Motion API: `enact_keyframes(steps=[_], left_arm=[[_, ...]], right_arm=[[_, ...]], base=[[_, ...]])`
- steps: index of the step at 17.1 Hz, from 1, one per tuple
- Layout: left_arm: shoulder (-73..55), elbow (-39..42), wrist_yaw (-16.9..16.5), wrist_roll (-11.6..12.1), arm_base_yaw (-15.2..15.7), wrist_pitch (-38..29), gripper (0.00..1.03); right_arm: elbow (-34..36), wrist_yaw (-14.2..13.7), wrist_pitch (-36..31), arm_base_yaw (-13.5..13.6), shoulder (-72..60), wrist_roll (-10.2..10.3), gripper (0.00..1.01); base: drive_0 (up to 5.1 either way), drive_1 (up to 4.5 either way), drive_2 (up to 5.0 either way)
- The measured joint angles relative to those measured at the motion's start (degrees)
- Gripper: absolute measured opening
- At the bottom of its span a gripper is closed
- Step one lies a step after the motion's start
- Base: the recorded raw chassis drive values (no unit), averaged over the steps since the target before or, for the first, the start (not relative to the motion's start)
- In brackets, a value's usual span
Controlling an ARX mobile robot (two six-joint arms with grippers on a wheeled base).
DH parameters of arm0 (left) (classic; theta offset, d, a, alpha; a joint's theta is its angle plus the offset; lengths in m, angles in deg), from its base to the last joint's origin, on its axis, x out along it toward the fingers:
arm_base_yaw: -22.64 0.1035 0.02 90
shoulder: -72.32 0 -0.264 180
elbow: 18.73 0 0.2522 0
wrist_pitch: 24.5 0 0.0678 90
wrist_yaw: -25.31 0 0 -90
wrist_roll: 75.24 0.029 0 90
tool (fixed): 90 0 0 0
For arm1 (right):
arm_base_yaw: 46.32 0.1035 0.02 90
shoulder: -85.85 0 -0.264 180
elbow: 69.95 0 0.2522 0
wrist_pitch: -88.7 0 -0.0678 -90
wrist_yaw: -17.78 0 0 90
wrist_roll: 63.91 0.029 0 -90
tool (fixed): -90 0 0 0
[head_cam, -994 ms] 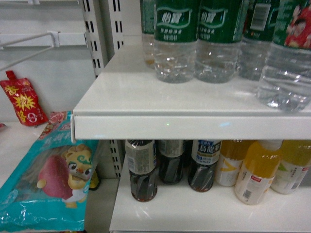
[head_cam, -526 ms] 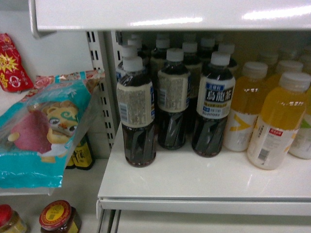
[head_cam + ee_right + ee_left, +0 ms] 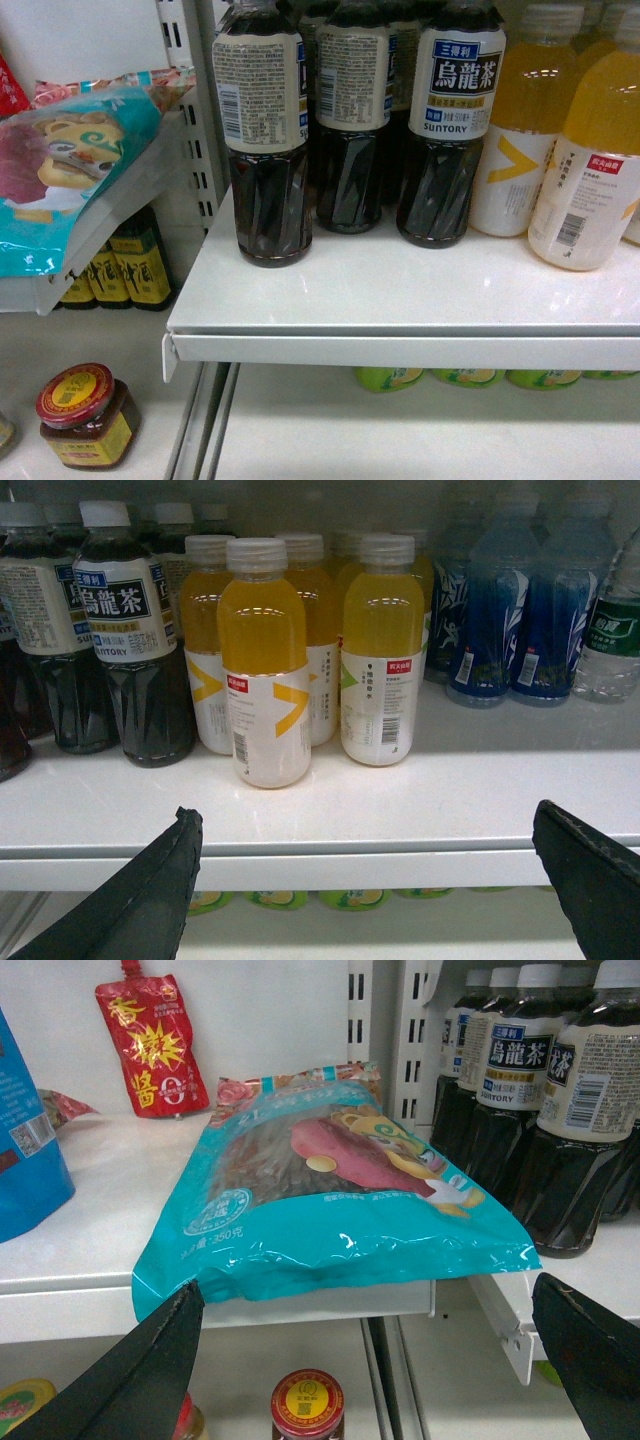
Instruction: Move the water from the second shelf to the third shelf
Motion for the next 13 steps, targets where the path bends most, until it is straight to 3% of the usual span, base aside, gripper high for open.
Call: enact_keyframes(steps=[13], left_arm=[[0.0, 0.0, 0.0, 0.0, 0.0, 0.0, 0.98]], right_arm=[[0.0, 0.0, 0.0, 0.0, 0.0, 0.0, 0.98]], base=[[0.0, 0.0, 0.0]])
